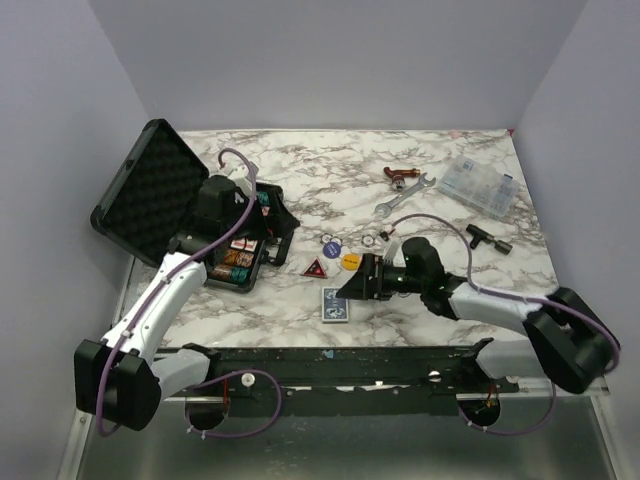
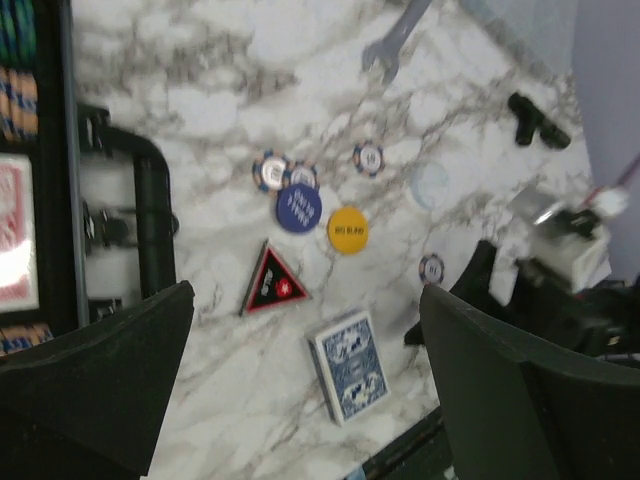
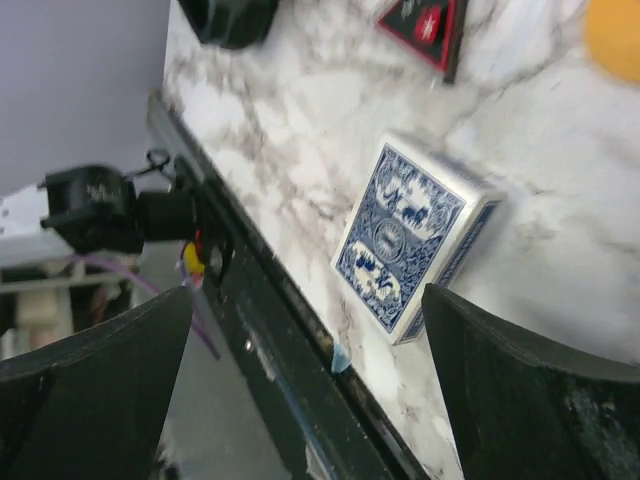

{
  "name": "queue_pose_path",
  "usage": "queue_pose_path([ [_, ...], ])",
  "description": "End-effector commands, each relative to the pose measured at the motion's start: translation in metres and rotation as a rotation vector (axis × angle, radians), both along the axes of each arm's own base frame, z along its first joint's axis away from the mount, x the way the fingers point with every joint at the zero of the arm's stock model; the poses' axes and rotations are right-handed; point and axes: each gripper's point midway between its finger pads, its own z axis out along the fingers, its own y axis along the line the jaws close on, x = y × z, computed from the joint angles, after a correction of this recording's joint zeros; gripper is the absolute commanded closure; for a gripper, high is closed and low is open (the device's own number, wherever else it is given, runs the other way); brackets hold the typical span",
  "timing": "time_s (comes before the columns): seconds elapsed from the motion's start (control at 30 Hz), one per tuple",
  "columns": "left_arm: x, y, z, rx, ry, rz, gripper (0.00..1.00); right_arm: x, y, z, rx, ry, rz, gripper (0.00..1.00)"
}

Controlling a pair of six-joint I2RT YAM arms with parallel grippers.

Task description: Pack up texas hold em set

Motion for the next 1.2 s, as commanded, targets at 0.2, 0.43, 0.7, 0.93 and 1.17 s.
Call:
queue_pose_path([
  [0.2,-0.103,-0.04,-0.133,0.216,0.429,0.027,0.02,0.064,-0.145,0.06,-0.33,-0.488,-0.76,0.0],
  [0.43,-0.123,-0.089,-0.153,0.406,0.482,-0.05,0.01,0.05,-0.166,0.091,-0.218,-0.59,-0.837,0.0],
  [0.7,-0.13,-0.116,-0.166,0.589,0.561,-0.068,0.01,0.051,-0.166,0.09,-0.242,-0.586,-0.826,0.0],
  [0.93,-0.143,-0.119,-0.181,0.647,0.618,-0.049,0.01,0.05,-0.164,0.087,-0.235,-0.589,-0.82,0.0],
  [1.17,-0.147,-0.115,-0.2,0.681,0.648,-0.012,0.01,0.05,-0.162,0.085,-0.236,-0.582,-0.808,0.0],
])
